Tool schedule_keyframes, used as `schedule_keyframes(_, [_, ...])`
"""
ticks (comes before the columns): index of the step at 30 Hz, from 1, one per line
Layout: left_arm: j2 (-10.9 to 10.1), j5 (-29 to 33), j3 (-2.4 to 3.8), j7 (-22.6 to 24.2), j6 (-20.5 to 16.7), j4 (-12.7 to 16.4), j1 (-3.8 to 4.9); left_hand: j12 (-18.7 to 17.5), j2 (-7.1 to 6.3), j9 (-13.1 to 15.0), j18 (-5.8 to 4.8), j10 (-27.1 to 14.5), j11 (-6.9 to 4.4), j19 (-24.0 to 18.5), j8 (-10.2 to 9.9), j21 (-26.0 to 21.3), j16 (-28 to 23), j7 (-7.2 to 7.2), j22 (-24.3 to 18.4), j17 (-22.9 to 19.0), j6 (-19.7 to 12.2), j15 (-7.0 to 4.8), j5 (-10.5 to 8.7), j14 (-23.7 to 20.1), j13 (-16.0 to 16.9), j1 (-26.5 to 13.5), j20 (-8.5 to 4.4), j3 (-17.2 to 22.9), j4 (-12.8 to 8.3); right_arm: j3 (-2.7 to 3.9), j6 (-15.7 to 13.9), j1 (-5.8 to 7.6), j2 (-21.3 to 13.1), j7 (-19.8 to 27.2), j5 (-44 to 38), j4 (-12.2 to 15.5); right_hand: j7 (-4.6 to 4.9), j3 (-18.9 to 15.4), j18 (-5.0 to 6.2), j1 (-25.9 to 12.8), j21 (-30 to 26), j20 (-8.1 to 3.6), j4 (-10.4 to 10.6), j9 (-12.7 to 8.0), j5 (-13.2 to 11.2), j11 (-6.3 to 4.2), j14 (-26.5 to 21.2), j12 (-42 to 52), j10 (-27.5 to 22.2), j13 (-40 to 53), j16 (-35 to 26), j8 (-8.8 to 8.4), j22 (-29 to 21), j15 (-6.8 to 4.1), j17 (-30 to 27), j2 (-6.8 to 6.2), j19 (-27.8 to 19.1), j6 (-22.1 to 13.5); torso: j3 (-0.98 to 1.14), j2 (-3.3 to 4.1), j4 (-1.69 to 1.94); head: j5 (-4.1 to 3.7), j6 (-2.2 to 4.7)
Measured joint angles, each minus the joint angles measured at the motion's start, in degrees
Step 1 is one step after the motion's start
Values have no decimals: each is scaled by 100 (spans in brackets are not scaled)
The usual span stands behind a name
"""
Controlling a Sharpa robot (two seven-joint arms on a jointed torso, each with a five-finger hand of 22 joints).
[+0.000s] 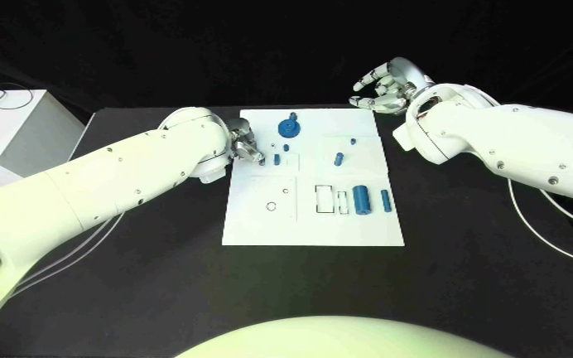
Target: Assemble the parts on the task board
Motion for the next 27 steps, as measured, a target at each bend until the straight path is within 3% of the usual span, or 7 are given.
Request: schedule_keyframes(27, [10,-147,-25,-6,119,18,-30,0,0,2,0,42,-1,20,29,21,0,0,37,0,0,0,23,0,-1,0,-20,6,-6,0,1,0,-11,0,-8,9,0,0,0,0,0,0,0,-2,0,0,0,0,0,0,0,0,-2,0,0,0,0,0,-4,-2,1,-10,-42])
